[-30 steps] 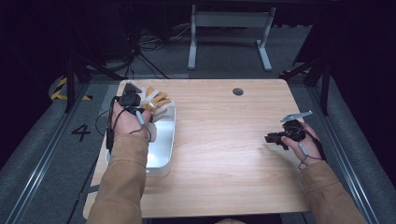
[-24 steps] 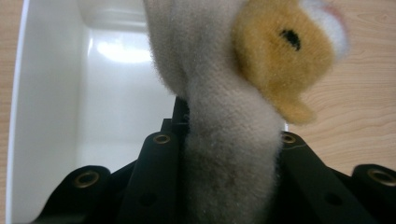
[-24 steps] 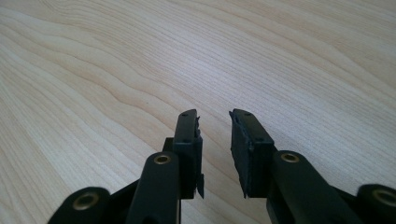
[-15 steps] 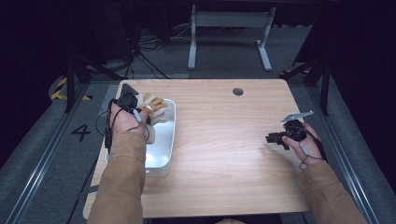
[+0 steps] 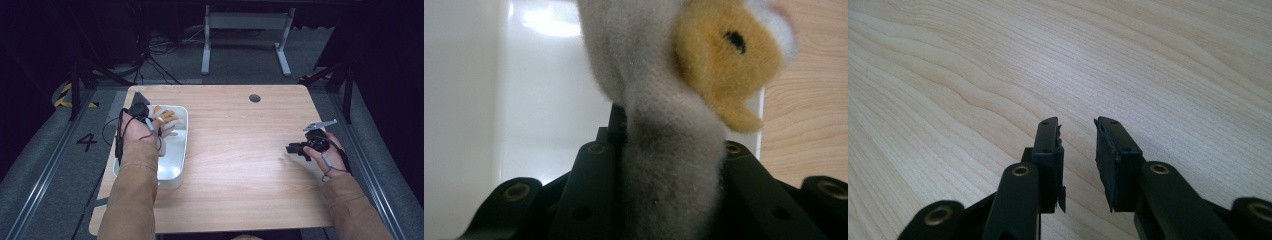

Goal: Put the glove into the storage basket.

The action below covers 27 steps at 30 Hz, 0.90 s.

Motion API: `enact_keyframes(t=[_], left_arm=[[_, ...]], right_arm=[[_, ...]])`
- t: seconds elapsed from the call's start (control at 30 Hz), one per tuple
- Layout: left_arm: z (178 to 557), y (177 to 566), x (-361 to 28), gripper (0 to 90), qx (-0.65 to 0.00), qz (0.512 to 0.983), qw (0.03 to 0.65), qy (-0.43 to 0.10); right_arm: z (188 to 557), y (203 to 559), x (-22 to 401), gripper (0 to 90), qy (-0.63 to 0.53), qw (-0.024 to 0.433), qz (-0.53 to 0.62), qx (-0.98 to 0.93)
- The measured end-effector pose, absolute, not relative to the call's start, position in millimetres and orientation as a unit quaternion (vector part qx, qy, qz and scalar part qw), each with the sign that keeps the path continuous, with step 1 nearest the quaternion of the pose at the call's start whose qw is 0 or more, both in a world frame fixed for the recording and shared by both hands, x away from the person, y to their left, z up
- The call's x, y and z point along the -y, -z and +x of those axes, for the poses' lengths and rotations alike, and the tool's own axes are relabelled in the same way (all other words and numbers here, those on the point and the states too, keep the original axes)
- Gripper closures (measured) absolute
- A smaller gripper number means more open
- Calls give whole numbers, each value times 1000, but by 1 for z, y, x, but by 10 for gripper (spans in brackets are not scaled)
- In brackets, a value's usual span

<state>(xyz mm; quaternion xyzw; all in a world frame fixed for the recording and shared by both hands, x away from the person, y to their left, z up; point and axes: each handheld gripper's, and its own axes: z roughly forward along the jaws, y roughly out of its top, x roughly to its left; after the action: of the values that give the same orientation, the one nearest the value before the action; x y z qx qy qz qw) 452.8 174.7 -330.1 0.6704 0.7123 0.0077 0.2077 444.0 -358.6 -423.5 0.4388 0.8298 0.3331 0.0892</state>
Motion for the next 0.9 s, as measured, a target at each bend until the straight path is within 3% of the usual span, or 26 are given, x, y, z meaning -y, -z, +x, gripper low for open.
enact_keyframes(t=[0.9], left_arm=[[463, 377, -171, 737, -717, 667, 202, 4]], right_arm=[[441, 425, 364, 710, -333, 86, 444, -828]])
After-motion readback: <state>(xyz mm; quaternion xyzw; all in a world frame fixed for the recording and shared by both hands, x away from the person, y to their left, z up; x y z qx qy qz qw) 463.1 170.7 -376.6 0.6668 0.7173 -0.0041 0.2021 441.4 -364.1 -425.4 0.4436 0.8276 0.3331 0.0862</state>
